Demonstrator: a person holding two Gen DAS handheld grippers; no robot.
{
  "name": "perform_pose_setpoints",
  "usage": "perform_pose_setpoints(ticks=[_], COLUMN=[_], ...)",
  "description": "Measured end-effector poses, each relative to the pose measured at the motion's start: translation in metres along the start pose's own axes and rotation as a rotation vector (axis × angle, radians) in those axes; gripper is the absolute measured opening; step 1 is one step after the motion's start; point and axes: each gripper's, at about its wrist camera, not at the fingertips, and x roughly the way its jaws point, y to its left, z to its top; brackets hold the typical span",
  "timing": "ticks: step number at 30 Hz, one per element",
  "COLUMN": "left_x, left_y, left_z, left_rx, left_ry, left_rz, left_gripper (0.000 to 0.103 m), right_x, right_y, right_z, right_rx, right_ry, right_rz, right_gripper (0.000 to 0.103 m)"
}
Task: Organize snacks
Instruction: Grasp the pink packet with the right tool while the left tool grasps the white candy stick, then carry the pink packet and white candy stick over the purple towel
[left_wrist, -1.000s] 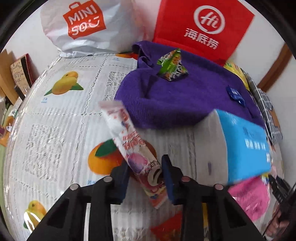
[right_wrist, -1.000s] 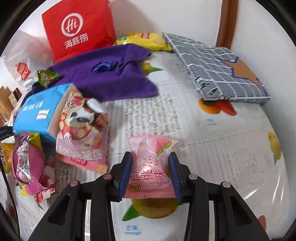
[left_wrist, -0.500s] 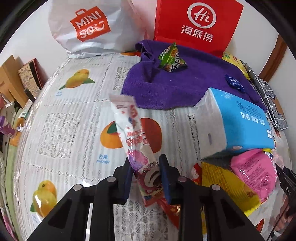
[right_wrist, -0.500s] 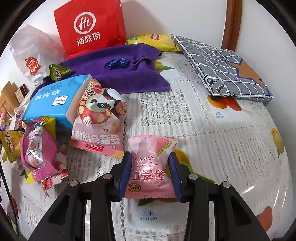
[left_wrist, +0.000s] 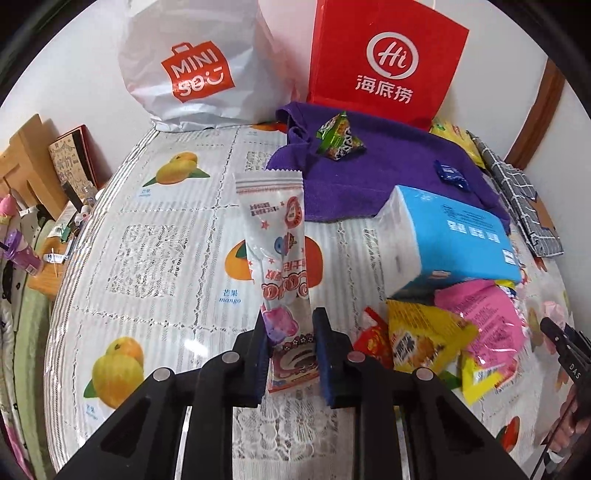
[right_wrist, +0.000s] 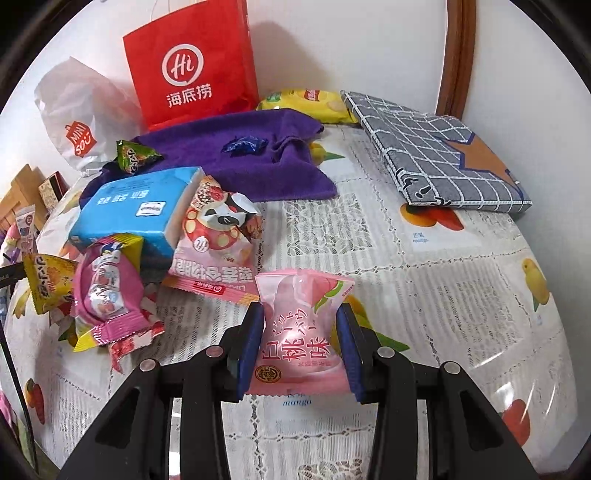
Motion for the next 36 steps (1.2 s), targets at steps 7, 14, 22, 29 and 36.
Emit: perform_pose_setpoints(ticks=[7, 14, 22, 29, 36], left_x=[-0.02, -0.042, -0.058, -0.063, -0.067], left_y=[-0.002, -0.007, -0.031, -0.048, -0.061], left_z=[-0.004, -0.001, 0.005, 0.015, 0.027], left_rx=[0.013, 0.03, 0.082, 0.11, 0.134], left_ry=[-0.031, -0.079, -0.111, -0.126, -0.139], left_rz=[-0.013, -0.038, -0.082, -0.103, -0.117], left_gripper=[0.021, 0.021, 0.021, 0.021, 0.021], right_x=[-0.017, -0.036, -0.054, -0.065, -0.068], right_y=[0.001, 0.01, 0.029, 0.043, 0.052], right_z=[0.002, 0.011, 0.022, 0.04, 0.055], right_rx=[-0.001, -0.013, -0.057, -0.075, -0.076], right_ry=[-0.035, -0.079, -0.12, -0.162, -0.188], right_rz=[-0.001, 0.007, 0.023, 0.048, 0.059], right_gripper=[0.04, 0.04, 0.04, 0.04, 0.04])
